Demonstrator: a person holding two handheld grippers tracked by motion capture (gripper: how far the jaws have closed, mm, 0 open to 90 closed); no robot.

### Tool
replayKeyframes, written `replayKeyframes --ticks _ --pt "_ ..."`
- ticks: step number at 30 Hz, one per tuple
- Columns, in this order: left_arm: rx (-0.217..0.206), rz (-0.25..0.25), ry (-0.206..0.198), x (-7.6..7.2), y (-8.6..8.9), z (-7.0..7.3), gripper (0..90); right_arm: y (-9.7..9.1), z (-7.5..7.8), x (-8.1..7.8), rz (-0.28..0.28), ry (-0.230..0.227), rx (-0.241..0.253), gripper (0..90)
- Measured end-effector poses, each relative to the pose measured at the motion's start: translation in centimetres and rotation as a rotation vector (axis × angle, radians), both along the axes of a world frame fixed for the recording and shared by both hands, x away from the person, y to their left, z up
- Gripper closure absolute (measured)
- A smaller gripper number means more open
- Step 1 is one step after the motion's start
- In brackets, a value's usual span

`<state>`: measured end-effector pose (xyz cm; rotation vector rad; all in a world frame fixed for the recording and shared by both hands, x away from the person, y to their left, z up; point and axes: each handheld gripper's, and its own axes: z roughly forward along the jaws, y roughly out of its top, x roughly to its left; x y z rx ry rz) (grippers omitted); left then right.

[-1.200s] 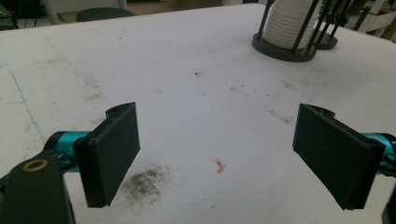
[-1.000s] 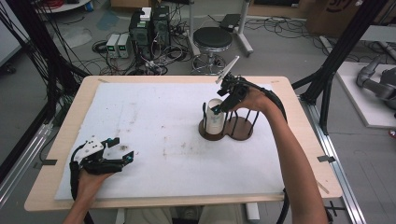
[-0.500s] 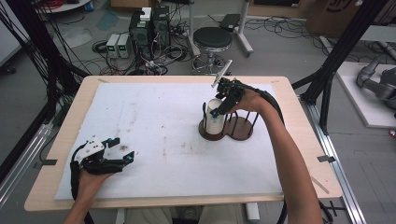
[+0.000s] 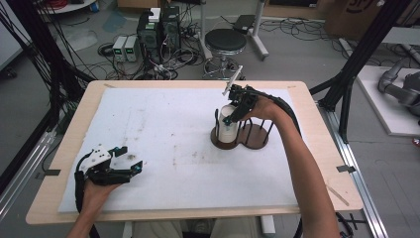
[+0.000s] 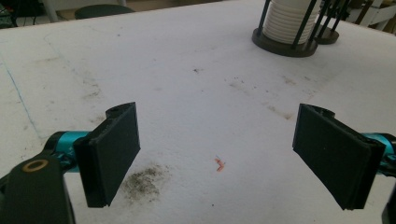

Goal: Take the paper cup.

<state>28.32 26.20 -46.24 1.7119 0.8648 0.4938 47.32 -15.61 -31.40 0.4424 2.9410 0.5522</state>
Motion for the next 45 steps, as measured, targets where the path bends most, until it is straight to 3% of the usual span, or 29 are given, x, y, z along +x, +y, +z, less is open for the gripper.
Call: replayKeyframes --ticks 12,18,22,26,27,29,37,45 --pt "0.000 0.003 0.008 0.0 0.0 0.0 14.7 0.0 0.1 0.0 -0.009 0.005 0.001 34.0" --pt "0.001 0.002 0.007 0.0 0.0 0.0 14.7 -0.4 0.8 -0.2 -0.022 -0.005 0.036 35.0" --pt "0.001 0.003 0.008 0.0 0.0 0.0 14.7 -0.8 1.8 -0.4 -0.030 -0.020 0.081 36.0" --pt "0.002 0.003 0.006 0.1 0.0 0.0 14.7 -1.0 4.1 -0.9 -0.034 -0.042 0.114 36.4" --pt "0.001 0.005 0.005 0.0 -0.1 0.0 14.7 -1.0 4.1 -0.9 -0.034 -0.042 0.114 36.4" --pt "0.005 0.003 0.006 0.0 0.0 0.0 14.7 -1.1 5.6 -1.2 -0.036 -0.059 0.123 36.5" --pt "0.006 0.003 0.007 0.0 -0.1 0.0 14.7 -1.4 9.1 -2.0 -0.030 -0.112 0.144 36.6" --pt "0.005 0.004 0.007 0.0 -0.1 0.0 14.7 -1.7 10.2 -2.5 -0.033 -0.125 0.149 36.7"
